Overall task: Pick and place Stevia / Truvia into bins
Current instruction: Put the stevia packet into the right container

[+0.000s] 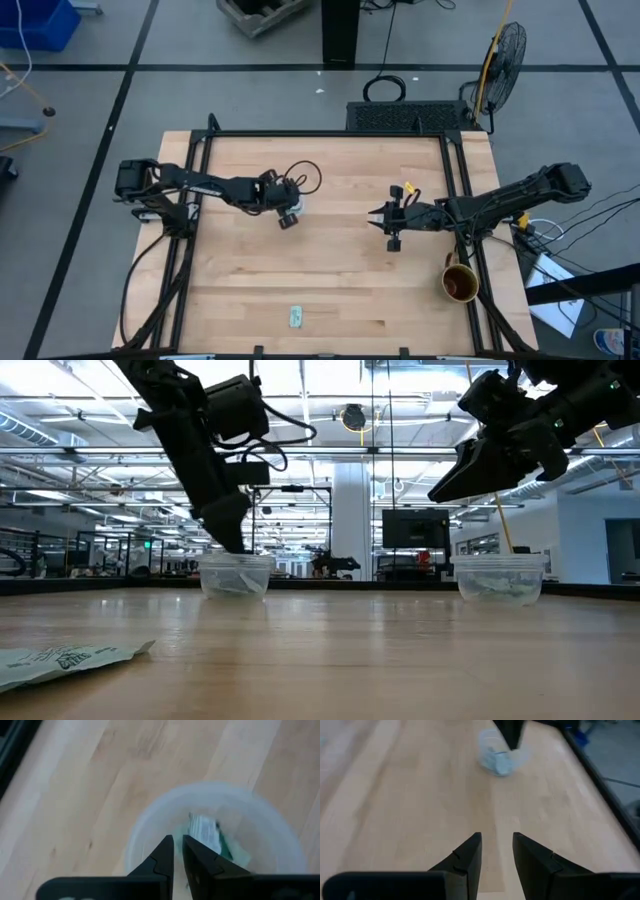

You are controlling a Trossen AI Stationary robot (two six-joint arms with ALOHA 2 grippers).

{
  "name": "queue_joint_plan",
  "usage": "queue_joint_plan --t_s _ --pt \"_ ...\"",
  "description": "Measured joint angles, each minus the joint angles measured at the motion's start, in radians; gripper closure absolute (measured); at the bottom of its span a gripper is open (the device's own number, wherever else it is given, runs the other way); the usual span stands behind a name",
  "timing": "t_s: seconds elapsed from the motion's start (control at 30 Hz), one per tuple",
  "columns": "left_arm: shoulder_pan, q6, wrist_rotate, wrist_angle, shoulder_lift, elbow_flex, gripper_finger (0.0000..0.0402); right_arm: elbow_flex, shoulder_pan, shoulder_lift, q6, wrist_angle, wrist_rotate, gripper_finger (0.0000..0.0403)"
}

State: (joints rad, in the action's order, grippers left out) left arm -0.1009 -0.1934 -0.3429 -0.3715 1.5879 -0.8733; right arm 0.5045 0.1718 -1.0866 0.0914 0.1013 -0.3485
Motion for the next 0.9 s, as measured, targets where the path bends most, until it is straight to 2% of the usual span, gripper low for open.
queue_joint_plan --t_s 0.13,0.23,0.43,0.67,0.83,0.9 --pt "0.003 -0.029 0.000 -0.016 0.000 -0.001 0.0338 0.000 0.000 0.000 0.001 0.000 0.065 0.0300" --pt "0.014 -0.029 0.002 -0.014 -0.001 -0.001 0.0328 0.000 0.000 0.000 0.000 0.002 0.066 0.0300" --pt "0.073 -0.041 0.101 -0.085 -0.052 -0.068 0.0323 0.000 0.000 0.000 0.000 0.004 0.066 0.0300" --pt "0.218 -0.002 0.258 -0.059 -0.102 -0.172 0.0323 0.001 0.000 0.000 0.002 0.007 0.065 0.0300" --pt "0.355 0.046 0.375 0.026 -0.060 -0.156 0.0323 0.001 0.000 0.000 0.001 0.004 0.064 0.0300" --pt "0.408 0.054 0.380 0.029 -0.027 -0.150 0.0323 0.001 0.000 0.000 0.000 0.005 0.064 0.0300"
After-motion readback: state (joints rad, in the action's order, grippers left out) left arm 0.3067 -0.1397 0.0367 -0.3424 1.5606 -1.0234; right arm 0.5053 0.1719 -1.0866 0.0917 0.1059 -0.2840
